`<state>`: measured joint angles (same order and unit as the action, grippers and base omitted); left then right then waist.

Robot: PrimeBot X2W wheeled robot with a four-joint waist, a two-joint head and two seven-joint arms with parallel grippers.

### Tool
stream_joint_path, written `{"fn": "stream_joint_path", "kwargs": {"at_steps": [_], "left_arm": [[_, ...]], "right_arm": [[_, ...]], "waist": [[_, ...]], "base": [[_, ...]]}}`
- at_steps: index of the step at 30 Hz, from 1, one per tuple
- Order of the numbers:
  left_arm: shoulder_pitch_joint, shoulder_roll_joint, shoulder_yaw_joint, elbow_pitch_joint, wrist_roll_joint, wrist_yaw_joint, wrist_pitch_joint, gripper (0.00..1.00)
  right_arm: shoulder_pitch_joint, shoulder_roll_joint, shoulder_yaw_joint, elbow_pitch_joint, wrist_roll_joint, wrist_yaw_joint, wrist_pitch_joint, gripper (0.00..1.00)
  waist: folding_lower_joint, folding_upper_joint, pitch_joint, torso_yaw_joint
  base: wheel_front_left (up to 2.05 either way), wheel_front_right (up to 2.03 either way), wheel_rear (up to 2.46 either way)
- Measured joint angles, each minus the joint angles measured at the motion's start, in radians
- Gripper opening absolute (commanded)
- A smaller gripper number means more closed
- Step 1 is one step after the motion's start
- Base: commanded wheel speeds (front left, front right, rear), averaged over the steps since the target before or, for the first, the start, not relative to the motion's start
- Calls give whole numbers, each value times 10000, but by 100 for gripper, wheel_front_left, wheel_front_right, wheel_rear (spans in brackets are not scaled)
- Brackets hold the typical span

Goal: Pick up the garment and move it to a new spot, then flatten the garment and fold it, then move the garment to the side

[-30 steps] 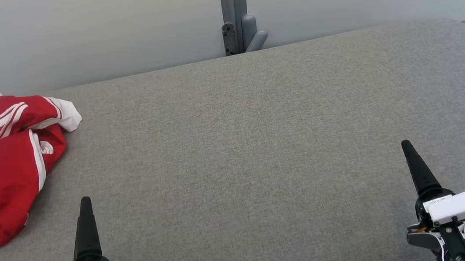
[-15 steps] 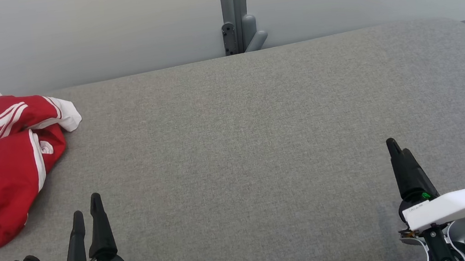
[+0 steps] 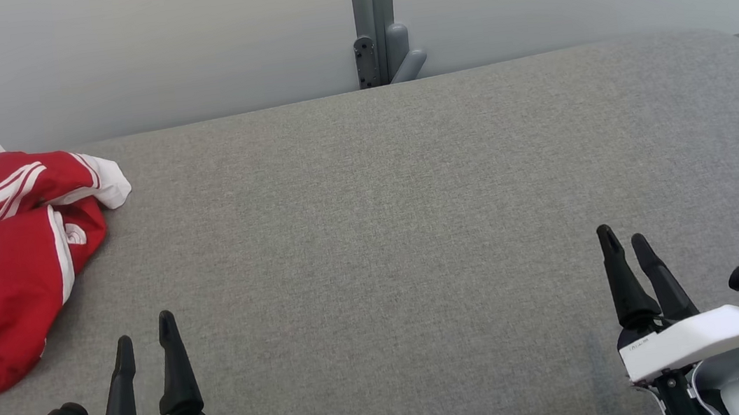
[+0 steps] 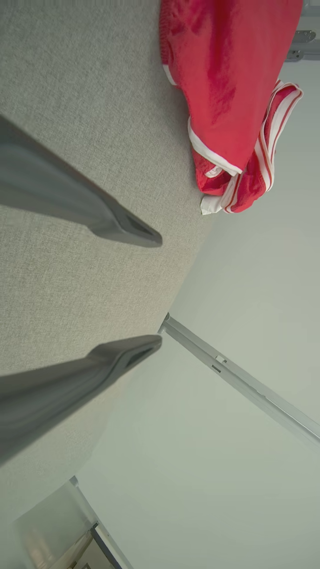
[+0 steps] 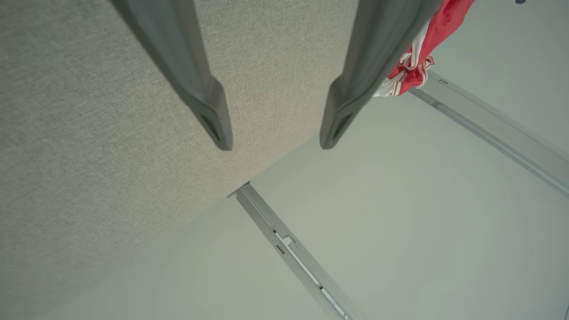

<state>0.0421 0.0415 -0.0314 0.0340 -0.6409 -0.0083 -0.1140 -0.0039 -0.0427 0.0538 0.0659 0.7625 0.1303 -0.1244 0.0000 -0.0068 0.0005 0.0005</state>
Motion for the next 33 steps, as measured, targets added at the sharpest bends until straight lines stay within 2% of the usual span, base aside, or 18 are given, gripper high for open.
{"fn": "stream_joint_path", "kwargs": {"at_steps": [16,33], "left_arm": [[125,15,-115,178,2050,161,-464,100],[231,54,-176,397,3486,82,-853,100]], "right_arm": [[42,-17,337,-33,-1975,0,-420,100],[48,-29,587,-52,-3626,0,-800,100]], "waist": [[0,0,-13,10],[0,0,-23,0]], "base": [[0,0,0],[0,0,0]]}}
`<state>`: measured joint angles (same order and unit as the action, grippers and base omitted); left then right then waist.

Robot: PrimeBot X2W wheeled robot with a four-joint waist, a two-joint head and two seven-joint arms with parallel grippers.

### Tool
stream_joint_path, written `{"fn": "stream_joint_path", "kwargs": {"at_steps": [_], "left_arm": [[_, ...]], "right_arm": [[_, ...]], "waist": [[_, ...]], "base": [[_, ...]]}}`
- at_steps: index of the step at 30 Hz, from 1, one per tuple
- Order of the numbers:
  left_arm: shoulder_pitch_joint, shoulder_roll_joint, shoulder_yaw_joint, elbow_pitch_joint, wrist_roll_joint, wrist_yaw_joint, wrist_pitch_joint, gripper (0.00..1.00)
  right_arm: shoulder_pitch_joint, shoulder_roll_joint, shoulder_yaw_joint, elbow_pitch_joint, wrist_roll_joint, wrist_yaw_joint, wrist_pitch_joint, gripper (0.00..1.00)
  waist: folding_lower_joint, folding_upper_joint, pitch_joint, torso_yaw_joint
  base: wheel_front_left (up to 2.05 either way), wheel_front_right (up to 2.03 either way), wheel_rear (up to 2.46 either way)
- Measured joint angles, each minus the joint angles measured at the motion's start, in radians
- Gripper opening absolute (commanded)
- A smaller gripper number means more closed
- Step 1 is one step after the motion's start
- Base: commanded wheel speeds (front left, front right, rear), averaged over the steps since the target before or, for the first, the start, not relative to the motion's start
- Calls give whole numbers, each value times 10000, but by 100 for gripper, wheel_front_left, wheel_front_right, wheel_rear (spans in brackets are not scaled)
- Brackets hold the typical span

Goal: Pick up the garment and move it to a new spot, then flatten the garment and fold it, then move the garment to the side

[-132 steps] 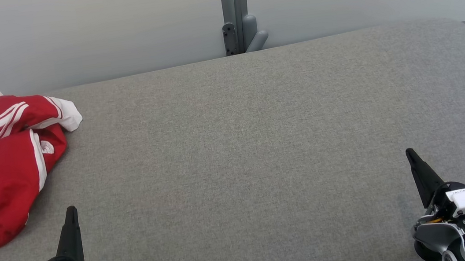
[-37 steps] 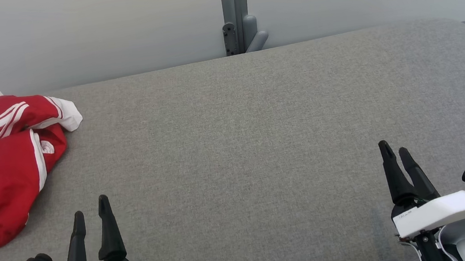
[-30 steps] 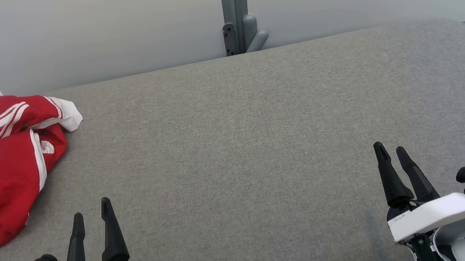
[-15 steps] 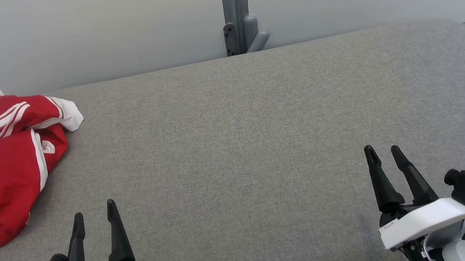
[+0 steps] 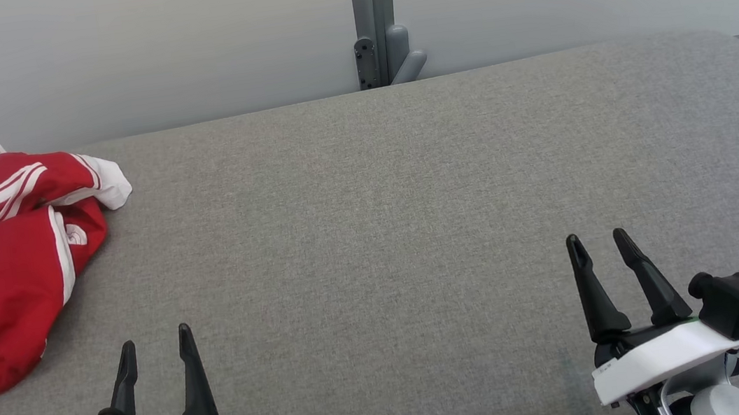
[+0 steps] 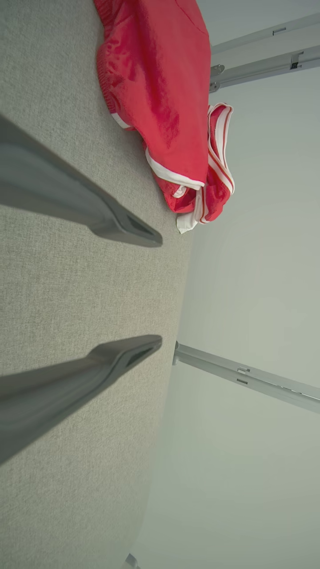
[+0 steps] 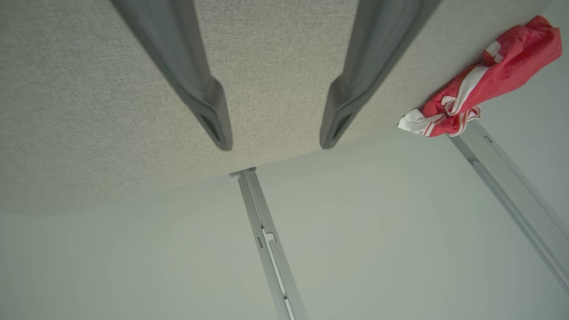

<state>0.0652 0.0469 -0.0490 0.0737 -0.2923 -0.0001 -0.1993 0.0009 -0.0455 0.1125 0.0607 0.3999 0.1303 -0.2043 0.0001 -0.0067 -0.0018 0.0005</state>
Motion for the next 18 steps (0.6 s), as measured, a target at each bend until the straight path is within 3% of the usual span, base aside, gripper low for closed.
{"fn": "stream_joint_path", "kwargs": {"at_steps": [18], "left_arm": [[102,0,132,-6,1133,-88,-387,100]], "right_arm": [[58,-17,123,-23,-1383,2,-326,100]], "waist": [[0,0,11,-10]], "base": [[0,0,0]]}}
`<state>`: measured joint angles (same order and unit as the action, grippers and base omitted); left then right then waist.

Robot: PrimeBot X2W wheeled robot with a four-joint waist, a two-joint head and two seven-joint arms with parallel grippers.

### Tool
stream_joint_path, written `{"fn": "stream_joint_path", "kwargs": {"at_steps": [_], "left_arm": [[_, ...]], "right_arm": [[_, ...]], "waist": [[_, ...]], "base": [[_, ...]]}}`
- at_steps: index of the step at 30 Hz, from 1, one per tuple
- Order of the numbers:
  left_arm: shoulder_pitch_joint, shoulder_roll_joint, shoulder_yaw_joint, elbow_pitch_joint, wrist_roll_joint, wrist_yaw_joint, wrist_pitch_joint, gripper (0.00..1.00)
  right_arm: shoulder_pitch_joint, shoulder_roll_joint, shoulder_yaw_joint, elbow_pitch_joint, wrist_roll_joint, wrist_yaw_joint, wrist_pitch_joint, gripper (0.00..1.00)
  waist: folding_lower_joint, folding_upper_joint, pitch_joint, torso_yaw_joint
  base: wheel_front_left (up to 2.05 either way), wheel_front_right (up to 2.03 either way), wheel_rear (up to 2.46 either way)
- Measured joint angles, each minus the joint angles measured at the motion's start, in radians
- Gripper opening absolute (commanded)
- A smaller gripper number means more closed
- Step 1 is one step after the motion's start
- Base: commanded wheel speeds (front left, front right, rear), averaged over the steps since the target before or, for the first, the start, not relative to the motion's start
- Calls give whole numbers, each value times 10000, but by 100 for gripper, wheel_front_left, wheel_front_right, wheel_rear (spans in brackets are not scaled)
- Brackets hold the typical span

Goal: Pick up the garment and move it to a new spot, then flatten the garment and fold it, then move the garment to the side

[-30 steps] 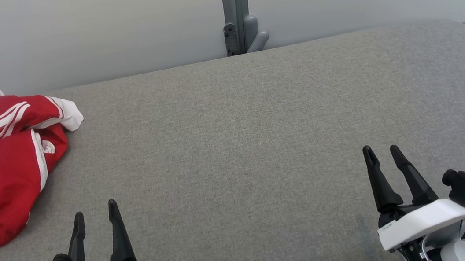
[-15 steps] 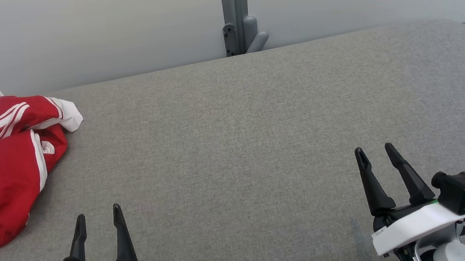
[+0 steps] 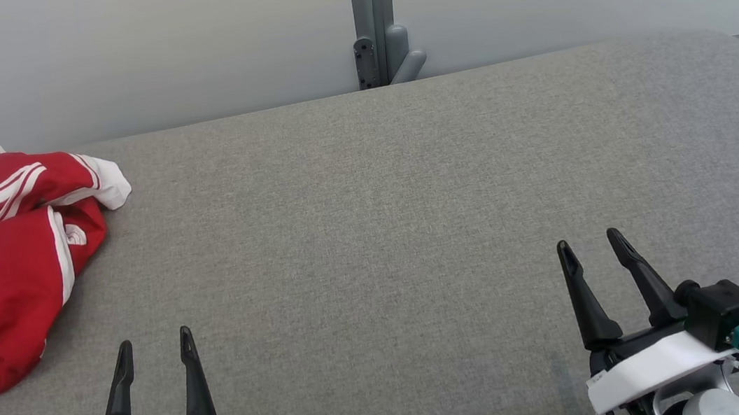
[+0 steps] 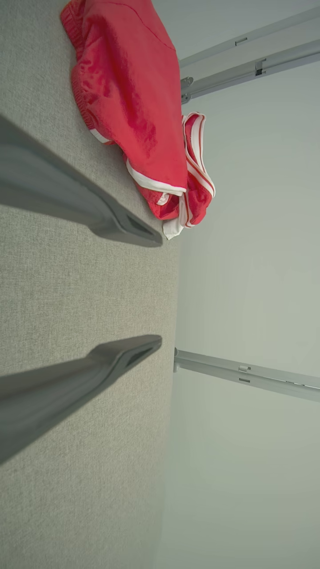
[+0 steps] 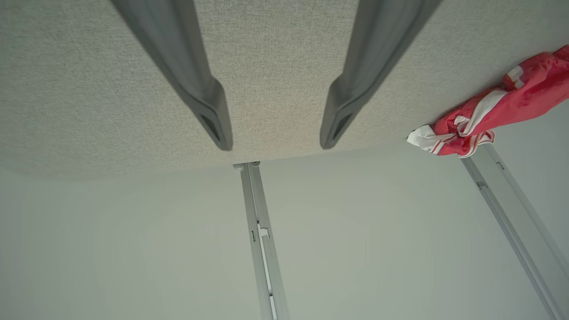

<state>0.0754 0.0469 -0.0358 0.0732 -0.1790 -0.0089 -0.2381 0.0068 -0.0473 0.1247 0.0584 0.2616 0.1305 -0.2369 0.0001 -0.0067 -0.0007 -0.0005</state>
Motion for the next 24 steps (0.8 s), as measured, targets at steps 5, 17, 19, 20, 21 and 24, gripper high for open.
{"fn": "stream_joint_path", "kwargs": {"at_steps": [5,17,19,20,21,24], "left_arm": [[12,0,46,19,282,-2,-96,100],[22,0,81,148,604,-13,-247,100],[23,0,77,167,604,-13,-261,100],[24,0,77,176,604,-13,-261,100],[24,0,73,184,604,-21,-261,100],[24,0,71,198,604,-31,-261,100]], "right_arm": [[3,-2,27,0,-336,0,-98,100],[13,-8,52,-21,-938,0,-257,100],[14,-8,50,-21,-938,0,-257,100],[15,-8,48,-21,-938,0,-257,100],[16,-8,50,-21,-938,0,-257,100],[18,-8,50,-21,-938,0,-257,100]], "waist": [[0,0,8,-1],[0,0,17,-17],[0,0,17,-18],[0,0,18,-18],[0,0,19,-17],[0,0,24,-15]], "base": [[0,0,0],[0,0,0],[0,0,0],[0,0,0],[0,0,0],[0,0,0]]}}
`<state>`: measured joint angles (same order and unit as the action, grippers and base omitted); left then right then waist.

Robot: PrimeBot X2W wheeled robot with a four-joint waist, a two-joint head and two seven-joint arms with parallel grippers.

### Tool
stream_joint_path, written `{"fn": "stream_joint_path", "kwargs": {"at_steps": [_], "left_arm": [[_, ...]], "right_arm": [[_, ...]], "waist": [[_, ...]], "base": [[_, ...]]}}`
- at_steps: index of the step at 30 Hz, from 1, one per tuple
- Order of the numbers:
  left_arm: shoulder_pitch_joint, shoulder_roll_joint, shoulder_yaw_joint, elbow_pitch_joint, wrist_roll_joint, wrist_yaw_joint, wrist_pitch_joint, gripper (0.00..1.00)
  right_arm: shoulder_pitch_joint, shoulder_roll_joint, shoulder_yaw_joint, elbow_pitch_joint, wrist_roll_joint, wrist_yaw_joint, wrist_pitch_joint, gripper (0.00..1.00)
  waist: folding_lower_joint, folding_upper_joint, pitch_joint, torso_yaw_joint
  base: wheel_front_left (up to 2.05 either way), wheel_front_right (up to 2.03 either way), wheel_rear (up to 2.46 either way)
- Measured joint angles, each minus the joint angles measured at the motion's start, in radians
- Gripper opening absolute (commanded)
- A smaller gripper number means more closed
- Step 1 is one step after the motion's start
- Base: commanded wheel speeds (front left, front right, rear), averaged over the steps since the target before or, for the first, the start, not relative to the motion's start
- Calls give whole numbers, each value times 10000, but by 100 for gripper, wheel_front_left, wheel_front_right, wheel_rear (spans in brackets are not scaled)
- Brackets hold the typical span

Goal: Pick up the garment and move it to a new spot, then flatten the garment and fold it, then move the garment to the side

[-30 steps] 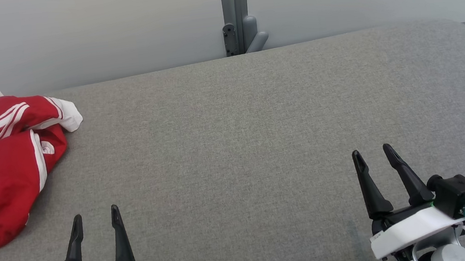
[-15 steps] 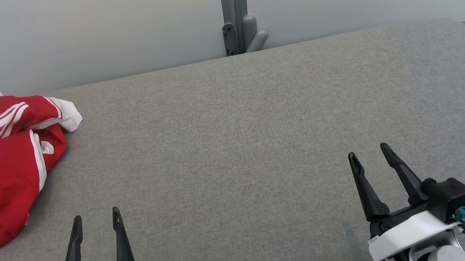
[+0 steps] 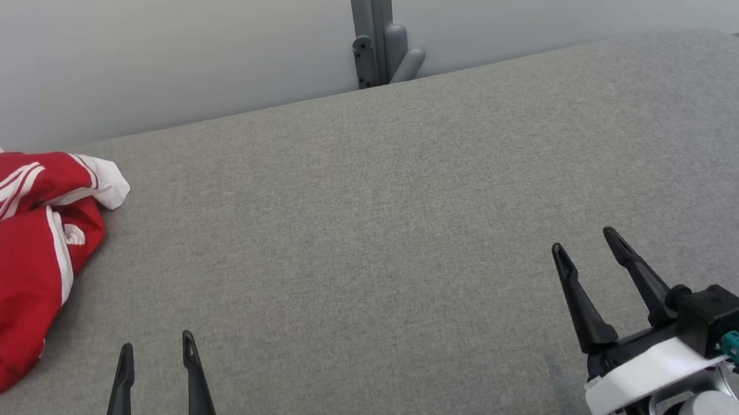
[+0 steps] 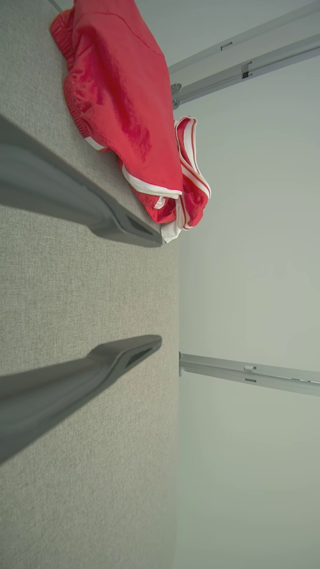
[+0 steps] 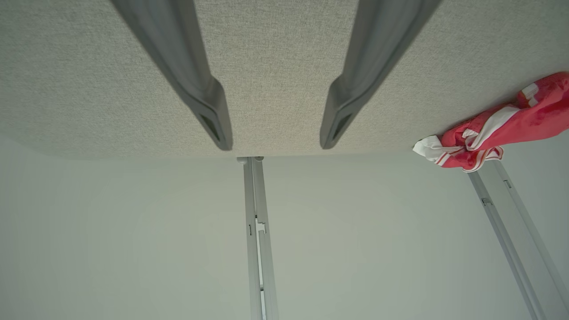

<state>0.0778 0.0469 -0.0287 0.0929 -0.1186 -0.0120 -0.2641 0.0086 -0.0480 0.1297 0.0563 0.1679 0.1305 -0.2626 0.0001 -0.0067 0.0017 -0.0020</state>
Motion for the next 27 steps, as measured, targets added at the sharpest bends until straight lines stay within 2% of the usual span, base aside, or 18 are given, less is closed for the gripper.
{"fn": "stream_joint_path", "kwargs": {"at_steps": [20,27], "left_arm": [[2,0,-52,-8,0,-10,0,100],[-18,2,-192,52,21,0,0,100]], "right_arm": [[6,-2,-31,40,46,0,0,100],[90,-4,-121,27,36,0,-2,100]], "waist": [[0,0,43,34],[0,0,31,428]], "base": [[0,0,0],[0,0,0]]}}
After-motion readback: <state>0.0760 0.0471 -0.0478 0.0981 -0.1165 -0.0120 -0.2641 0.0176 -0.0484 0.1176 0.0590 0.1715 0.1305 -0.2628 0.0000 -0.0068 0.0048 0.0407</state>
